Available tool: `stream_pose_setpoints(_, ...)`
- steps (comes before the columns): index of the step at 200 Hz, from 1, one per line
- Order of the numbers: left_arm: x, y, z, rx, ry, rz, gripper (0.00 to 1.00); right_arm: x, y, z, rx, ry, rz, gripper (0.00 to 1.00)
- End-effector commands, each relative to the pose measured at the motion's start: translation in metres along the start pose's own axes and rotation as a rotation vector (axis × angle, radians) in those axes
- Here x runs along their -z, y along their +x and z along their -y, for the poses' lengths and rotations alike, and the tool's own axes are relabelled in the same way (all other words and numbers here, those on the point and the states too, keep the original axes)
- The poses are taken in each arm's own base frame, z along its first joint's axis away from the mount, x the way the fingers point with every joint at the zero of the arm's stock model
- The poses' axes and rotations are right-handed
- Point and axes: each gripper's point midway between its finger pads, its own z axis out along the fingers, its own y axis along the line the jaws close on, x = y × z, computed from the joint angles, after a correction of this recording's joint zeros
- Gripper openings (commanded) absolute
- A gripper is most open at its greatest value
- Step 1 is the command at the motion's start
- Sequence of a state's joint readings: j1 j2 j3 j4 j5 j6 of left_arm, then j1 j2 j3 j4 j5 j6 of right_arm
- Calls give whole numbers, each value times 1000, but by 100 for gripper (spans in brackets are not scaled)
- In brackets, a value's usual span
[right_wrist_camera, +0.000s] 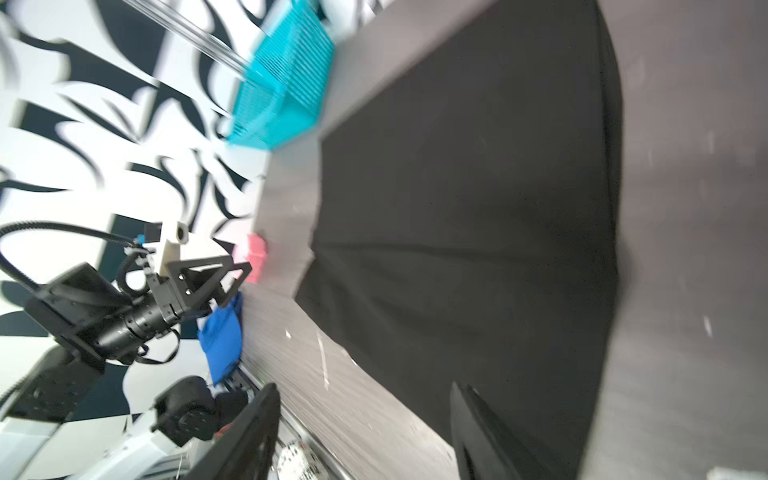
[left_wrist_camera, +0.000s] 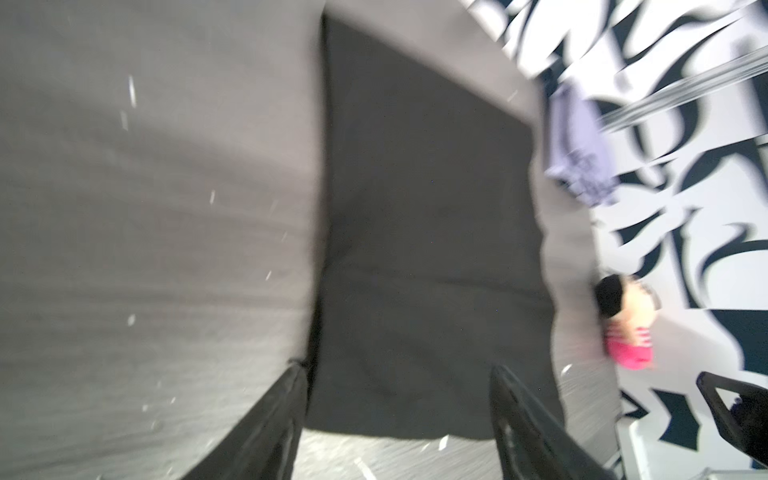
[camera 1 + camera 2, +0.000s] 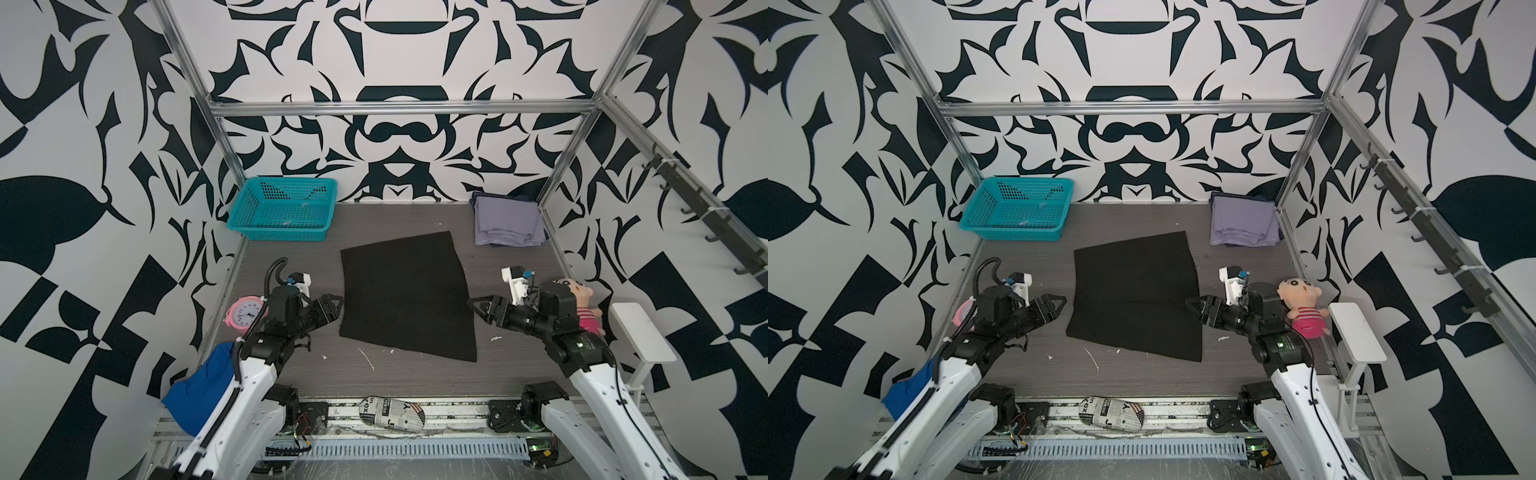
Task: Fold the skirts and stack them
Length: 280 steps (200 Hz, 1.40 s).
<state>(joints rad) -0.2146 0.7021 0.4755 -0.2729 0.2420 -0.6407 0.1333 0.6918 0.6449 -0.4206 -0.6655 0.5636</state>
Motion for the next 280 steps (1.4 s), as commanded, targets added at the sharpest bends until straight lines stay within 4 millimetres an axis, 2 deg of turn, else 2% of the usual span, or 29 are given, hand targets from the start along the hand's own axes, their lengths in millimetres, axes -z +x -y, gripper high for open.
stream_pose_setpoints(1,7,-9,0,-1,-51,2,71,-8,-15,-11,35,-34,-20,70)
stream_pose_setpoints(17,-9,-5,1,-8,-40,-66,68,-23,-22,2,6,-19,-14,69)
stream_pose_setpoints(28,-25,-4,-1,-9,-32,-102,64,-38,-26,20,-16,33,-40,61)
stream_pose_setpoints(46,-54,-14,2,-24,-12,-131,59,-69,-30,35,-8,77,-110,52)
stream_pose_setpoints(64,-84,-29,0,-53,-29,-156,59,-99,-33,48,102,199,-179,51)
stream_pose_setpoints(68,-95,-26,-6,-48,-42,-187,59,-105,-34,52,132,236,-189,51)
stream_pose_setpoints(77,-112,-29,-4,-46,-28,-217,56,-120,-38,62,161,285,-205,50)
stream_pose_setpoints(89,-133,-19,-7,-29,-22,-280,53,-139,-36,73,128,284,-231,45)
stream_pose_setpoints(103,-147,0,-13,-25,-42,-334,51,-157,-26,83,77,255,-244,42)
stream_pose_setpoints(133,-157,47,-43,51,-86,-354,50,-180,-1,114,18,266,-281,40)
stream_pose_setpoints(155,-167,54,-60,85,-146,-376,47,-192,0,126,2,285,-279,39)
stream_pose_setpoints(198,-175,25,-74,64,-324,-360,41,-199,-12,152,-49,397,-249,36)
stream_pose_setpoints(215,-175,7,-72,42,-354,-315,42,-205,-19,164,-78,411,-225,36)
stream_pose_setpoints(227,-176,-6,-74,24,-380,-290,38,-211,-27,172,-91,420,-209,35)
stream_pose_setpoints(262,-184,-43,-82,48,-384,-285,36,-231,-70,193,-109,451,-134,33)
stream_pose_setpoints(280,-184,-58,-88,50,-400,-277,40,-241,-94,200,-120,453,-91,32)
